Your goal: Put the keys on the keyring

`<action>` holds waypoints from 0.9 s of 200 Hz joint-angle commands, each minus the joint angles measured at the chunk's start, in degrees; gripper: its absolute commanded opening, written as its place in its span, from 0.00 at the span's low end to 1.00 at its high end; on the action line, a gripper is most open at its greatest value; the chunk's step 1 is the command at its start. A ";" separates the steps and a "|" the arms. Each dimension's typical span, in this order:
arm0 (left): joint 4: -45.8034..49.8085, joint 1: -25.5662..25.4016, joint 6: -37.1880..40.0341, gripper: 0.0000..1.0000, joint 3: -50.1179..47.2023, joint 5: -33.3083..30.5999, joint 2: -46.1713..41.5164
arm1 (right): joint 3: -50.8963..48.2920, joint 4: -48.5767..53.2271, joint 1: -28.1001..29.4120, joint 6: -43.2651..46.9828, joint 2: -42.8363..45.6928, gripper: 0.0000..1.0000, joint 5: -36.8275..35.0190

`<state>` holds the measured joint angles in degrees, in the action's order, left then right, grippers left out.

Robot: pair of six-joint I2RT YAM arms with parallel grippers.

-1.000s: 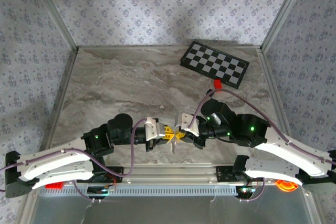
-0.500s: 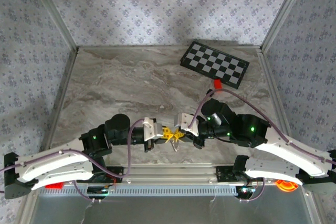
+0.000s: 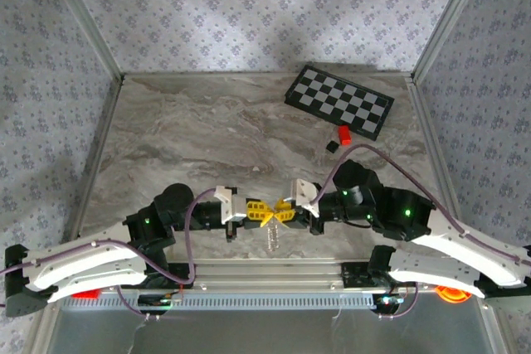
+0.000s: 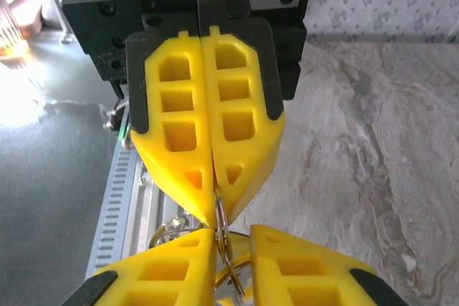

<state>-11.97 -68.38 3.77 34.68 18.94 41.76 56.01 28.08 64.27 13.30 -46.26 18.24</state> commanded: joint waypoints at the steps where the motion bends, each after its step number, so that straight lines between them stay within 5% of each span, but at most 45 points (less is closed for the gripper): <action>1: -8.37 -0.30 -2.17 0.00 -0.37 3.18 -1.33 | -2.51 -5.48 -0.02 -1.92 2.22 0.17 -0.04; 75: -6.69 -0.35 -1.84 0.00 -0.16 0.16 -0.24 | -5.20 -9.44 -0.33 -1.70 5.86 0.00 -1.03; 117: -0.89 -0.31 0.30 0.00 1.66 -1.00 1.30 | -4.88 -8.65 -0.44 -1.35 5.84 0.00 -0.95; 145: 5.48 -0.27 2.17 0.17 3.74 -2.87 0.80 | -2.14 -4.57 -0.47 -1.17 4.28 0.00 -2.80; 180: 12.15 -0.29 4.65 0.17 6.21 -5.46 0.79 | 2.46 3.38 0.28 0.97 0.00 0.00 -6.14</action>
<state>-5.91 -68.38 5.63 37.15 15.62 42.85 53.84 25.96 64.01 12.14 -44.31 15.49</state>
